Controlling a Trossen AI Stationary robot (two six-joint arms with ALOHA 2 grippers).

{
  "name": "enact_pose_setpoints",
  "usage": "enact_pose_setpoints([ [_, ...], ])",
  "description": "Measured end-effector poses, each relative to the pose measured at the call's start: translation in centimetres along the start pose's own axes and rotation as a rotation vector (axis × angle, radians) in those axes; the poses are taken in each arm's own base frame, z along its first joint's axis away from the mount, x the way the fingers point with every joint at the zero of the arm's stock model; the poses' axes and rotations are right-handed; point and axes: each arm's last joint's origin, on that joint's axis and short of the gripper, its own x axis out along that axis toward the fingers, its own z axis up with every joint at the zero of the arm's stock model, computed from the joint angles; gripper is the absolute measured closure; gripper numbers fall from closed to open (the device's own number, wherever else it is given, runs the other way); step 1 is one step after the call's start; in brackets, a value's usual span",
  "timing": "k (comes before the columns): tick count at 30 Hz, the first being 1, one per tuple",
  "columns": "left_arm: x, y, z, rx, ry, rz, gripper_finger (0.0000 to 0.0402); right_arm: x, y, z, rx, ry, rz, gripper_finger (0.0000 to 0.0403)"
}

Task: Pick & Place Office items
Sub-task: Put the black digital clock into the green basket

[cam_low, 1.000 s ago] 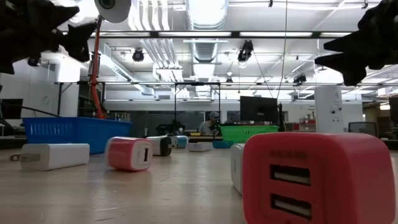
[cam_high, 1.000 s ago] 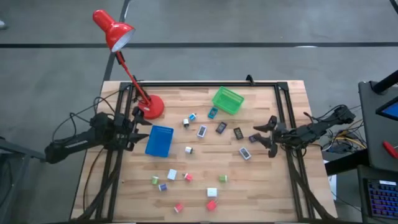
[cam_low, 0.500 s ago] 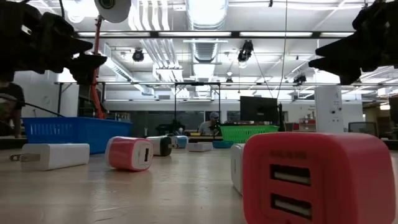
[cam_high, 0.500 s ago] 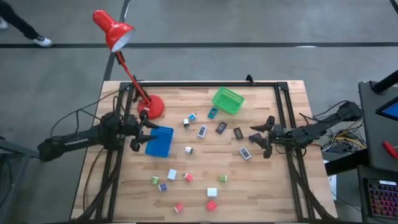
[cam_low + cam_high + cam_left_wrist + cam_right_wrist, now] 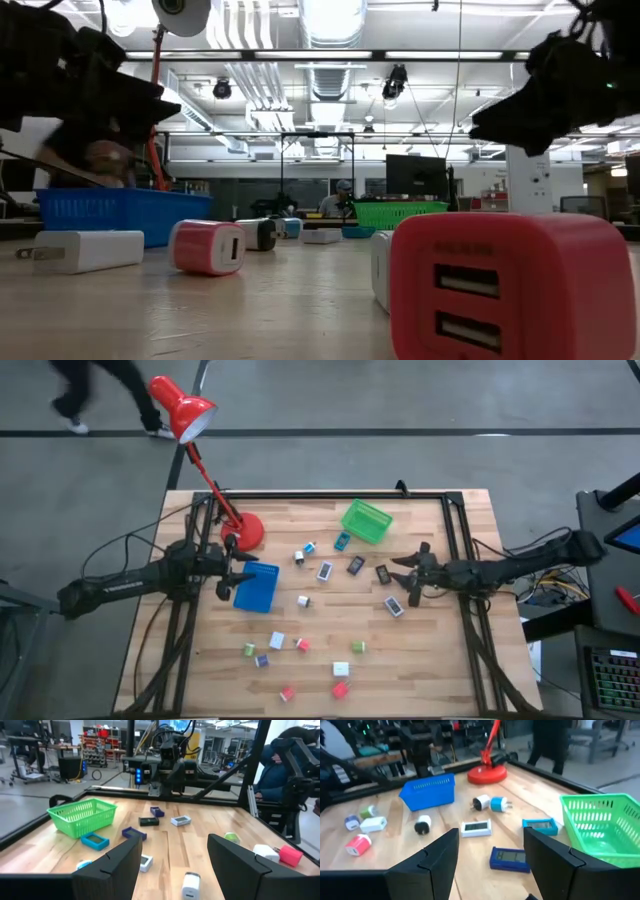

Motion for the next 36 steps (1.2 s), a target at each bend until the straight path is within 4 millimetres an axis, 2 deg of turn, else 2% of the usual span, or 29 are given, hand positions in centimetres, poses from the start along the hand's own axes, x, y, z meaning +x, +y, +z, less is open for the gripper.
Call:
enact_pose_setpoints([
  [8,0.0,0.0,0.0,0.0,-0.004,0.007,0.0168,3.4,2.5,4.9,-0.138,0.234,-0.039,0.0186],
  [11,0.1,0.1,-0.1,-0.005,0.008,0.012,0.0168,5.0,3.5,6.0,-0.183,0.316,-0.078,0.0186],
  [17,0.2,0.1,-0.4,-0.013,0.037,0.016,0.0168,8.0,4.7,6.2,-0.261,0.533,-0.199,0.0186],
  [23,0.2,0.2,-0.4,-0.007,0.037,0.021,0.0168,9.7,5.5,6.6,-0.299,0.714,-0.31,0.0186],
  [31,0.2,0.2,-0.4,0.002,0.044,0.022,0.0168,11.1,6.7,7.5,-0.374,0.8,-0.21,0.0186],
  [36,0.3,0.2,-0.4,0.004,0.047,0.023,0.0168,11.7,6.0,7.3,-0.291,0.809,-0.265,0.0186],
])
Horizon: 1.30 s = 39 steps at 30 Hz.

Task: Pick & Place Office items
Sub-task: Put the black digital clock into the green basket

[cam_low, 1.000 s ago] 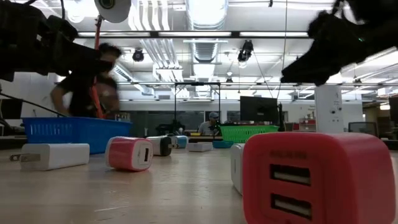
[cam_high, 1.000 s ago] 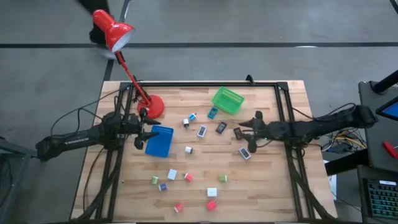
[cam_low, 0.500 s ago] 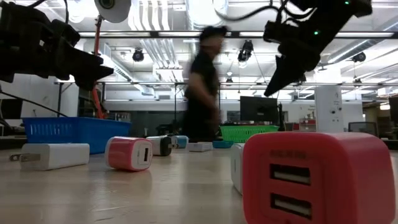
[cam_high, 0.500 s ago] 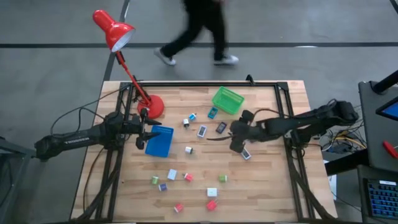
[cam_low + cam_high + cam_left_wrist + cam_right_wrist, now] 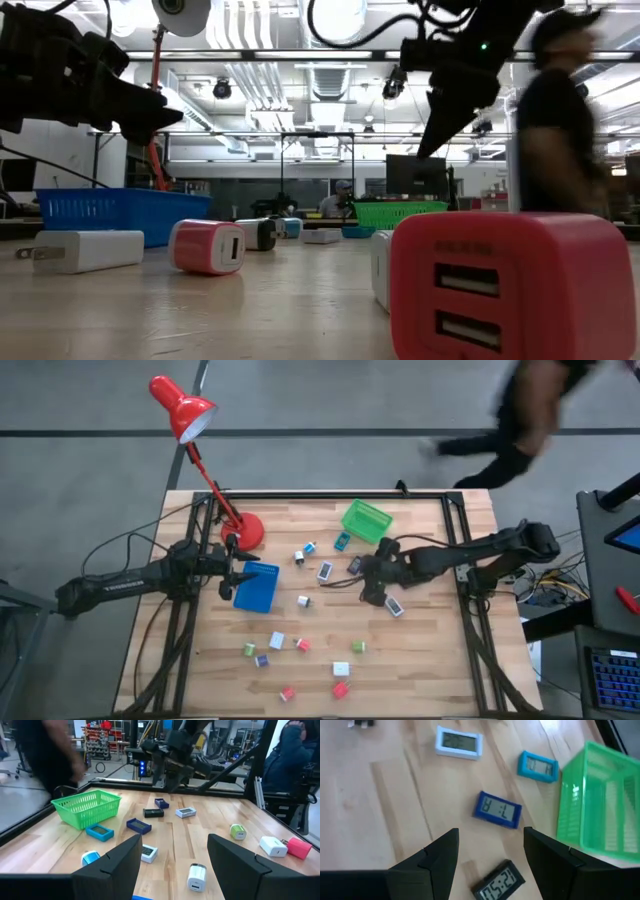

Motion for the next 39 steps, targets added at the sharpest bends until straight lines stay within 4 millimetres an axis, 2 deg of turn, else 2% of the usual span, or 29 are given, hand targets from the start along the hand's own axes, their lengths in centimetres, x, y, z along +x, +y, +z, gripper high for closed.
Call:
enact_pose_setpoints([
  [7,0.0,0.0,0.0,0.0,-0.001,0.003,0.0168,1.1,-0.5,-2.0,0.046,0.161,0.005,0.0186],
  [14,0.0,0.0,0.0,0.001,-0.003,0.003,0.0168,1.0,-0.7,-2.3,0.095,0.174,-0.025,0.0186],
  [22,0.0,0.0,0.3,0.012,-0.025,0.003,0.0168,0.9,-1.0,-2.6,-0.067,0.185,-0.088,0.0186],
  [28,0.0,0.0,0.1,0.008,-0.013,0.005,0.0168,0.8,-1.2,-2.4,0.075,0.211,-0.057,0.0186],
  [39,0.0,0.0,-0.1,0.012,0.009,0.007,0.0168,1.3,-1.1,-3.3,0.208,0.325,0.081,0.0184],
])
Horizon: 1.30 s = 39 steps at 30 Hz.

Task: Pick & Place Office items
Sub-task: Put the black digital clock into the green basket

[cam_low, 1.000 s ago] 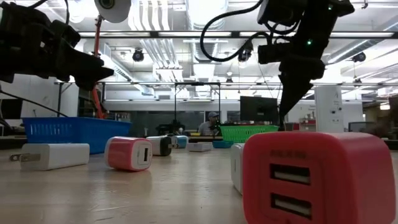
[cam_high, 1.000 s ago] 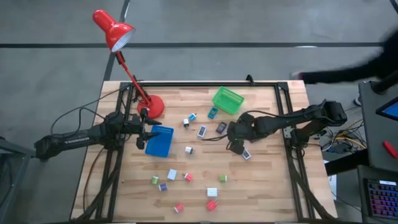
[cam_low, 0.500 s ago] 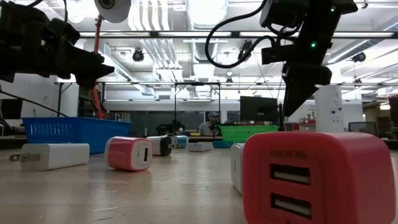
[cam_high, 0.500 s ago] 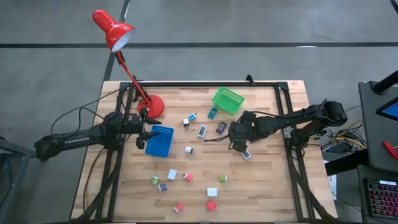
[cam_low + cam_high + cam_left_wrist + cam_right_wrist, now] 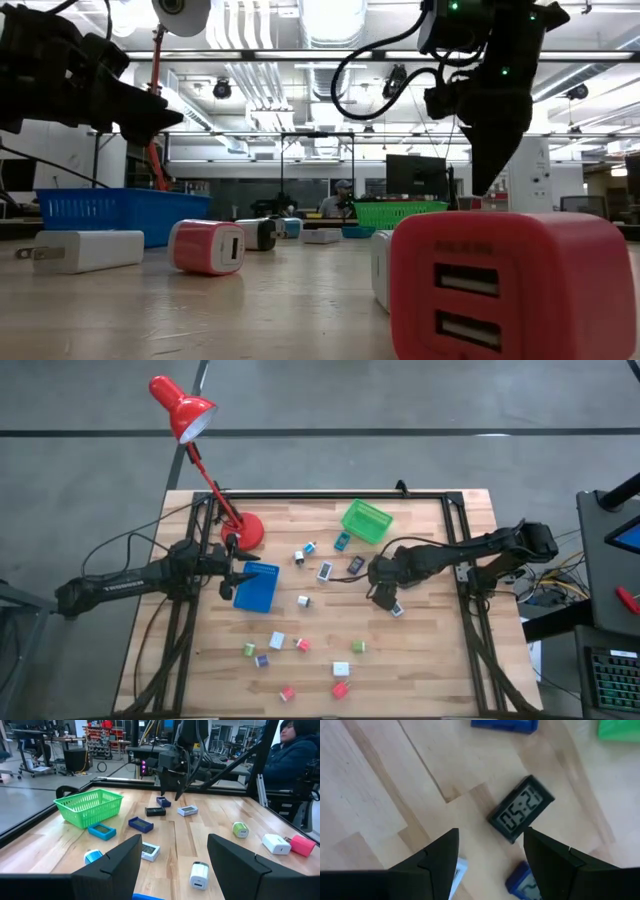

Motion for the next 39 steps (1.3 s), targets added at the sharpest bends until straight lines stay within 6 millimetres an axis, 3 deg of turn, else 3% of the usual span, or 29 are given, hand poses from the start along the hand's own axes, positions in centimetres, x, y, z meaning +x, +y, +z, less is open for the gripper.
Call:
enact_pose_setpoints([
  [8,0.0,0.0,-0.1,-0.019,0.006,0.0,0.0168,0.6,-0.7,-0.1,0.033,0.042,0.018,0.0132],
  [18,0.0,0.0,-0.1,-0.037,0.006,-0.001,0.0168,4.4,-0.9,-0.3,0.041,0.172,-0.001,0.0042],
  [27,0.0,0.0,-0.1,-0.038,0.008,-0.001,0.0168,4.0,-0.2,1.4,0.066,0.09,0.03,0.004],
  [39,0.0,0.0,-0.2,-0.044,0.016,-0.003,0.0168,3.4,-2.1,2.6,0.215,0.022,0.004,0.0042],
])
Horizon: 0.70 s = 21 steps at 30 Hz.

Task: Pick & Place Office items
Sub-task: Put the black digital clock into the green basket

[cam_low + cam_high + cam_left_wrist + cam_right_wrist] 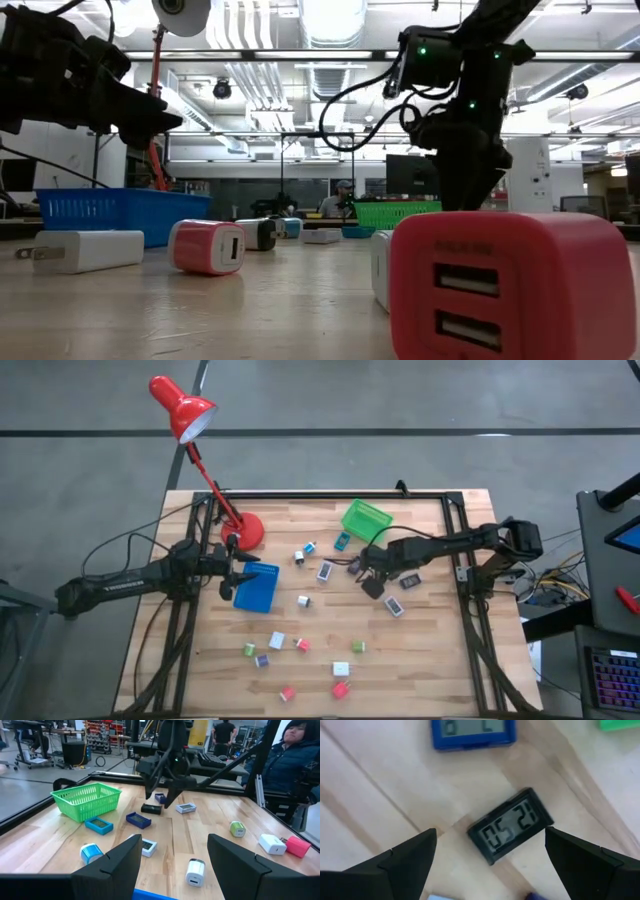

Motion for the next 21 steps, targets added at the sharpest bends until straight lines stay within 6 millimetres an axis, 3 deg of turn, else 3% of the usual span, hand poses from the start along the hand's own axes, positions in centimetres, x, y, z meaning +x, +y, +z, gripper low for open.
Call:
enact_pose_setpoints([
  [21,0.0,0.0,0.0,0.0,0.0,0.001,0.0168,0.6,-0.75,0.16,0.223,-0.005,-0.075,0.0042],
])
